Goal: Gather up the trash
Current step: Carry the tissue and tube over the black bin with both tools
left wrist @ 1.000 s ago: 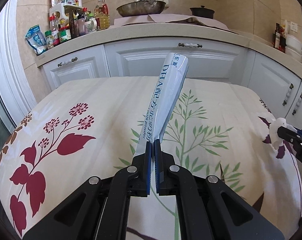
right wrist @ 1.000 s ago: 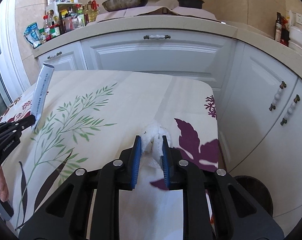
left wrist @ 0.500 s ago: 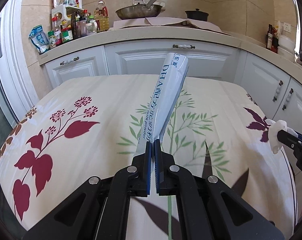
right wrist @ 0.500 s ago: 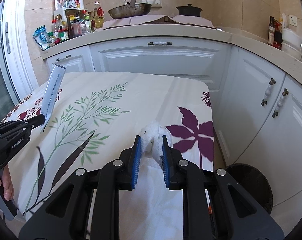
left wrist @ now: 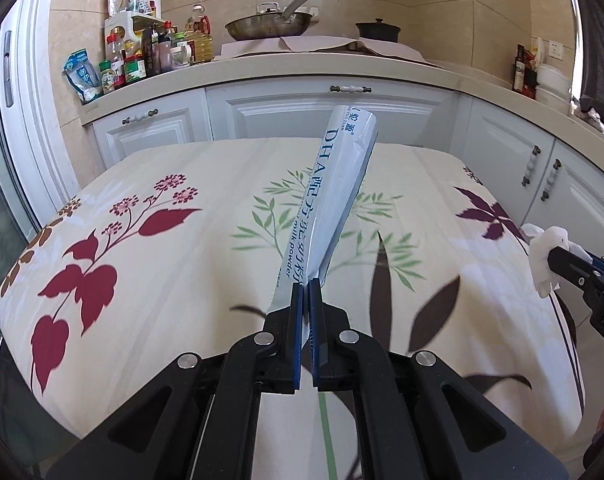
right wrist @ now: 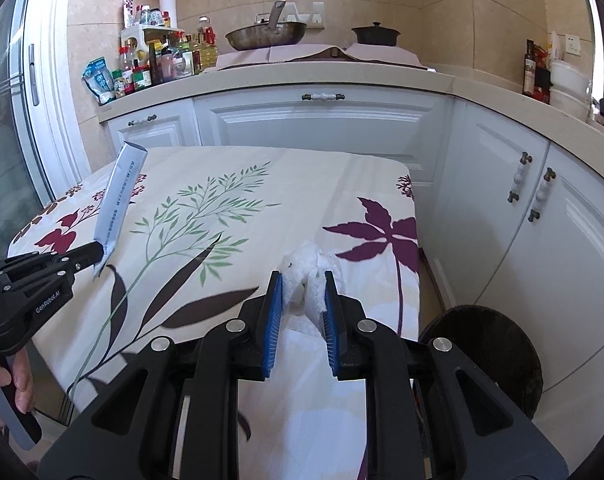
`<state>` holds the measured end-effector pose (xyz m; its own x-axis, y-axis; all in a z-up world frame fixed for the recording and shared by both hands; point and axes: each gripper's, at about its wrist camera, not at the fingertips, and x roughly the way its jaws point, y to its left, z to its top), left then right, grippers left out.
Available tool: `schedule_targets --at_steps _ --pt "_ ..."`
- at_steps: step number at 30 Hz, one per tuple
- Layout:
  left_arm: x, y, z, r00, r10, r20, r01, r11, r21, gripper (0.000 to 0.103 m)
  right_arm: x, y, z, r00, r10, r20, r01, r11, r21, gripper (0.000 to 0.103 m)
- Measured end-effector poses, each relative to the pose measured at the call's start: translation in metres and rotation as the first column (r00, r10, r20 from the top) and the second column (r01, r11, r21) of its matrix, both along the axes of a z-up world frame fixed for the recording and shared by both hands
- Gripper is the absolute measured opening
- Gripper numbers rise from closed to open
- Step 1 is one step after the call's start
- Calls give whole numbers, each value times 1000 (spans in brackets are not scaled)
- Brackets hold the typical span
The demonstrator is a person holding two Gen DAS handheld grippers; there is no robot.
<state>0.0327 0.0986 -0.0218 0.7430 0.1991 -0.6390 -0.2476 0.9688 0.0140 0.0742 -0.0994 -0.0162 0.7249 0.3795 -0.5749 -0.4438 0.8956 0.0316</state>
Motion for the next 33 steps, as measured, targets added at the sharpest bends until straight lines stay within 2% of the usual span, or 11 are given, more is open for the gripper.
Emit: schedule_targets --at_steps 5,15,33 --pt "-11 -11 -4 1000 -18 -5 18 1000 -19 4 -20 -11 -4 1000 -9 2 9 1000 8 19" --pt "-22 -40 -10 996 -91 -4 91 996 -8 4 -44 -39 -10 998 -61 10 61 998 25 19" --pt "-3 -108 -7 965 -263 16 264 964 -22 4 -42 -109 -19 971 -239 6 238 970 50 19"
